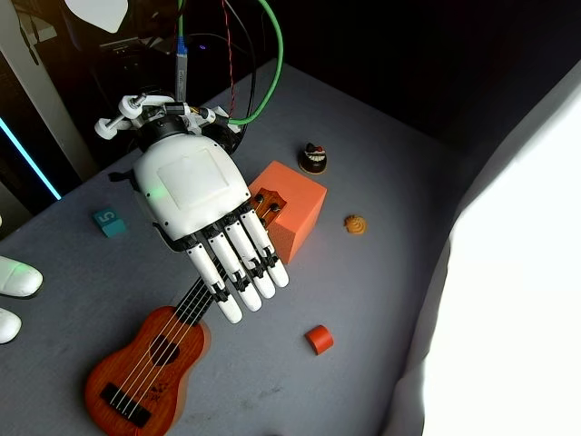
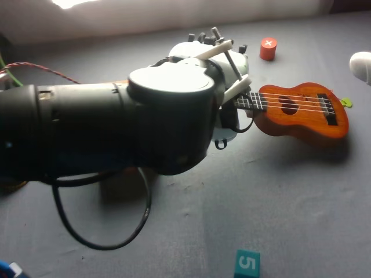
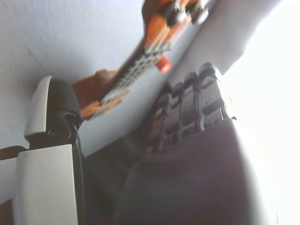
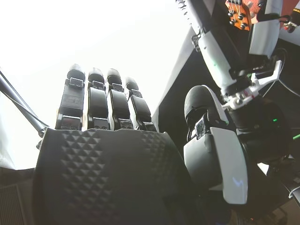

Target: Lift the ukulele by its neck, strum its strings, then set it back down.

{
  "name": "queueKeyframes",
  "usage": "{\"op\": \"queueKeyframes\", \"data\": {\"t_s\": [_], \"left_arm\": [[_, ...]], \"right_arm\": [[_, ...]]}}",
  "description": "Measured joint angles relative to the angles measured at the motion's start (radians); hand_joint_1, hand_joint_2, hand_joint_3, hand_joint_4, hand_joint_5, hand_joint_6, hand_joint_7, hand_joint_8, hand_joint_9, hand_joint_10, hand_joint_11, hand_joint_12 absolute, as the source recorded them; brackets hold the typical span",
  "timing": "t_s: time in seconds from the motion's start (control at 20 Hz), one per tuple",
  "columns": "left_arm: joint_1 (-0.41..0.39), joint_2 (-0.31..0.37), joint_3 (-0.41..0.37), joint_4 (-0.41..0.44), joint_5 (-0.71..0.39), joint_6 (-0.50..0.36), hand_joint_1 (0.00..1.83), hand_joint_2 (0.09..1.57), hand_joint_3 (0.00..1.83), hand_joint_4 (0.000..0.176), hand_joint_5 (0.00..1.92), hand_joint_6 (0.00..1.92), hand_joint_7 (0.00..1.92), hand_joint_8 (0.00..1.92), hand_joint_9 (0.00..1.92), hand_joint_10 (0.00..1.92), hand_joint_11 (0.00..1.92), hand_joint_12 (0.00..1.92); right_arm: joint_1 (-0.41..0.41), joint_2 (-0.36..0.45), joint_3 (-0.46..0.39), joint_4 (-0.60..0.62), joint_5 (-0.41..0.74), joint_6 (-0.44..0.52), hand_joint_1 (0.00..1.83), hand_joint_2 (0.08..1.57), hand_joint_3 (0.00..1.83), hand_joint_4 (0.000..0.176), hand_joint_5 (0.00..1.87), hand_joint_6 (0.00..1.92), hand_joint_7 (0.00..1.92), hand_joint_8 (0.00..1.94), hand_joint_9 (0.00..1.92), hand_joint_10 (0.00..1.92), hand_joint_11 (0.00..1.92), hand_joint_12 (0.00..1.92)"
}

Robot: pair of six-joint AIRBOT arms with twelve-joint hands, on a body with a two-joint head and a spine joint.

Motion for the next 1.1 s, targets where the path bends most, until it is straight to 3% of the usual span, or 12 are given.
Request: {"op": "queueKeyframes", "data": {"t_s": [0.15,0.45,0.85,1.1], "left_arm": [[0.008,-0.027,0.021,-0.010,0.005,0.024,1.12,1.01,0.00,0.000,0.00,0.00,0.00,0.00,0.00,0.00,0.00,0.00],[0.044,-0.054,0.029,-0.014,0.031,0.025,1.09,1.01,0.00,0.002,0.00,0.00,0.00,0.00,0.00,0.00,0.00,0.00],[0.063,-0.105,0.112,0.015,0.016,0.020,1.09,1.00,0.00,0.010,0.00,0.00,0.00,0.00,0.00,0.00,0.00,0.00],[0.071,-0.106,0.140,0.027,0.006,0.001,1.08,1.03,0.01,0.011,0.00,0.00,0.00,0.00,0.00,0.00,0.00,0.00]], "right_arm": [[0.000,0.000,-0.002,-0.004,0.000,-0.001,0.14,1.31,0.00,0.000,0.08,0.03,0.11,0.02,0.06,0.02,0.04,0.02],[0.000,0.000,-0.004,-0.004,0.000,-0.002,0.13,1.32,0.00,0.000,0.00,0.00,0.08,0.01,0.02,0.00,0.00,0.00],[0.000,-0.002,-0.004,-0.005,0.000,-0.002,0.14,1.31,0.00,0.000,0.00,0.00,0.07,0.00,0.01,0.00,0.02,0.02],[0.000,-0.002,-0.005,-0.006,0.001,-0.002,0.15,1.31,0.00,0.000,0.01,0.00,0.09,0.00,0.05,0.02,0.00,0.31]]}}
